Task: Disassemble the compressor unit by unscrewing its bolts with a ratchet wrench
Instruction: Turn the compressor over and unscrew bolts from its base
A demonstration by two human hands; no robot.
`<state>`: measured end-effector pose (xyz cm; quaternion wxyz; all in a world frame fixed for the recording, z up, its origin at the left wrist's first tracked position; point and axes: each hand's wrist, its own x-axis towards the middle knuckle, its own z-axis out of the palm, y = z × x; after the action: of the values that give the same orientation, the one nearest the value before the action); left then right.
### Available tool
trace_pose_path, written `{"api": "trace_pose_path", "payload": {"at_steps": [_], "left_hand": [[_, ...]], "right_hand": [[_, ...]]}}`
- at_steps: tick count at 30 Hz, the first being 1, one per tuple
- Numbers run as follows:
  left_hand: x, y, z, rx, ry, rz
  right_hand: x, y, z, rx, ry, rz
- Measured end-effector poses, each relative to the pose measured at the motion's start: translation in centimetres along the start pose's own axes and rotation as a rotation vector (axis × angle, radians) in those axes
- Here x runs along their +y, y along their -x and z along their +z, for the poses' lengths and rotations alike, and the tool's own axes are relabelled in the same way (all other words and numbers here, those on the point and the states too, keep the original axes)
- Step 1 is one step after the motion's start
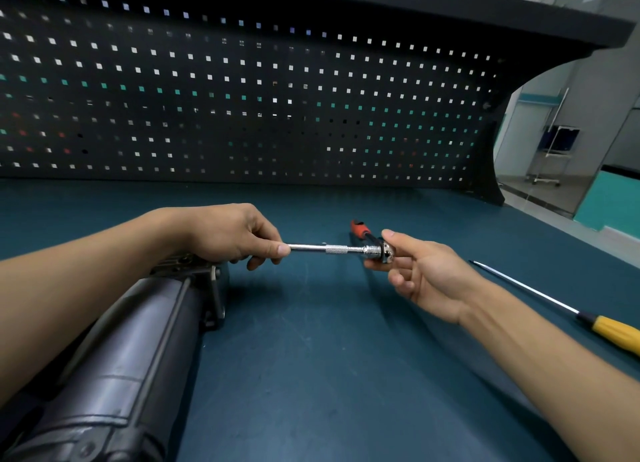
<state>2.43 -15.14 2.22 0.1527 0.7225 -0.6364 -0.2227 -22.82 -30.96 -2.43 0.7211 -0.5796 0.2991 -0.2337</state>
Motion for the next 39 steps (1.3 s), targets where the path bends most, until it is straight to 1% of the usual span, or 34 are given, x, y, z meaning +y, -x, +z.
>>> {"api": "trace_pose_path", "payload": {"at_steps": [4, 9, 14, 18, 20, 22, 24, 31, 39], "left_hand": [[0.0, 0.0, 0.1, 0.000, -0.009, -0.010], [0.1, 0.1, 0.2, -0.012, 0.011, -0.023], [0.3, 0.1, 0.3, -0.008, 0.055, -0.051], [0.2, 0.1, 0.3, -0.015, 0.033, -0.054], [0.1, 0.1, 0.2, -0.016, 0.020, -0.051], [0.0, 0.0, 0.2, -0.015, 0.004, -0.048], [0.0, 0.0, 0.2, -0.013, -0.013, -0.046], [0.0, -0.1, 0.3, 0.001, -0.033, -0.047], [0.1, -0.1, 0.1, 0.010, -0.041, -0.021]], "right_hand": [[0.0, 0.2, 0.0, -0.029, 0.003, -0.039], [-0.4, 0.4, -0.4, -0.110, -0.003, -0.122], [-0.3, 0.4, -0.4, -0.120, 0.000, -0.194], [-0.1, 0.3, -0.3, -0.139, 0.026, -0.273], [0.0, 0.5, -0.1, -0.183, 0.057, -0.319], [0.2, 0.7, 0.1, -0.221, 0.147, -0.365], [0.4, 0.7, 0.1, -0.209, 0.238, -0.395], [0.4, 1.1, 0.1, -0.186, 0.096, -0.383], [0.3, 0.6, 0.2, -0.096, 0.069, -0.297]]}}
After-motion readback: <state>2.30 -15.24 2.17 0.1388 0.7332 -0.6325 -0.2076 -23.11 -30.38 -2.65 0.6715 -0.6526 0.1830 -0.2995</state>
